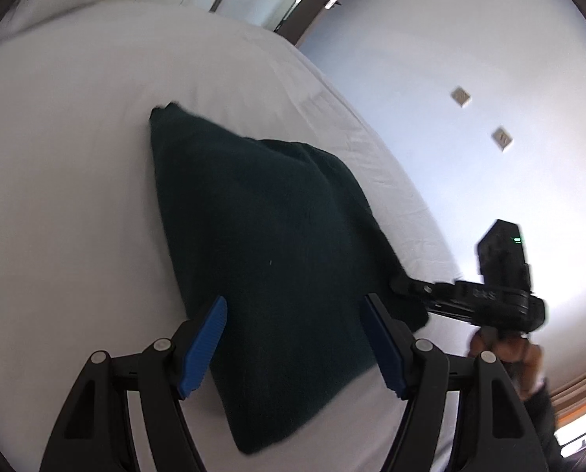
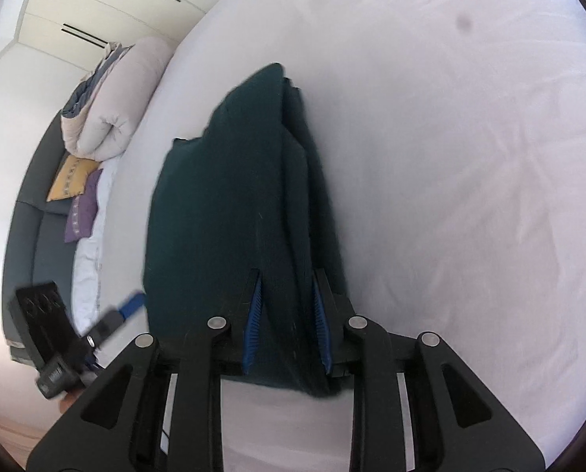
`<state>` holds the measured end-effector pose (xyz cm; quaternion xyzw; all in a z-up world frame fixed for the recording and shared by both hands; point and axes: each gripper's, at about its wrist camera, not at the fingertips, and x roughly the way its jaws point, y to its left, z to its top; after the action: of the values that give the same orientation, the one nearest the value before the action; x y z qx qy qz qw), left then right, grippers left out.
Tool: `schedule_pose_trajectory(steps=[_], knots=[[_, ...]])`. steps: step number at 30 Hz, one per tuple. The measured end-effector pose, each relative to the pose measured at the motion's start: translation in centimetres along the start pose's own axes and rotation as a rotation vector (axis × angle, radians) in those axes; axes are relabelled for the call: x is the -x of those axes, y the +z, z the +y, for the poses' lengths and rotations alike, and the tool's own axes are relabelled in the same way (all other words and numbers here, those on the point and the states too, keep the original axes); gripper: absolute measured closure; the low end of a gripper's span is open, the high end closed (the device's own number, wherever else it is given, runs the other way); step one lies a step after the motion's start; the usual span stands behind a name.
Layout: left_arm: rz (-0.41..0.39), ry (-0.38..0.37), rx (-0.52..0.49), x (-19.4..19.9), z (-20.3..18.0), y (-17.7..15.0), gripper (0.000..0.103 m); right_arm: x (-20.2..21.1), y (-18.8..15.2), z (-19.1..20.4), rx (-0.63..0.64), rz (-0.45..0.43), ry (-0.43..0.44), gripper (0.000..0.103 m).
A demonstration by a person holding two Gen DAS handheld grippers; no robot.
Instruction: Fold small clothes
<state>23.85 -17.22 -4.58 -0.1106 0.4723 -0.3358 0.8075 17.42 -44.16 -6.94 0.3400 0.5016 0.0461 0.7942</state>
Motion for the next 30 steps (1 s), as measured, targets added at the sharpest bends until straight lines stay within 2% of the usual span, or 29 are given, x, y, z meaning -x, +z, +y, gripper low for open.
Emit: schedule_pose_trajectory(steps=[2,4,8,10,13,16,22,25,30], knots=[[0.019,0.051,-0.046,-1.2,-0.7,-0.1,0.032,0.5,-1.0,-1.1,0.002,0.003,-0.017,0.082],[0.036,0.116,-0.111,-2.1,-1.6,-0.6,0.033,-0.8,-1.4,-1.4,-0.024,0.003,-0.009,0.085],[0.069,0.203,-0.183,-3.5,-2.2,-2.1,0.033,-1.2,-2.7,-3.4,-0.019,-0.019,-0.013,0.086],[0.077,0.251,-0.223,-4.4,-2.5,-3.1,0.033,-2.5,-2.8,-3.8,-0.015,-0.034,0.006,0.087],[0.066,0.301,-0.269,-4.8,-3.1,-3.9,0.032,-2.3,-2.9,-4.9,-0.043,-0.043,0.044,0.087],[0.070,0.309,-0.266,-4.6,-3.0,-4.0,0.032,-1.6,-3.3,-4.1,-0.023,-0.048,0.007,0.086],[0.075,0.312,-0.264,-4.4,-3.5,-4.1,0.031,2.1,-4.9,-1.1,0.072,-0.124,-0.037,0.084],[0.075,0.314,-0.268,-4.7,-3.6,-3.9,0.030,-0.2,-4.5,-0.9,0.111,-0.049,-0.148,0.081],[0.061,0.295,-0.259,-4.0,-3.4,-3.7,0.029,1.3,-4.7,-1.3,0.073,-0.052,-0.100,0.079]])
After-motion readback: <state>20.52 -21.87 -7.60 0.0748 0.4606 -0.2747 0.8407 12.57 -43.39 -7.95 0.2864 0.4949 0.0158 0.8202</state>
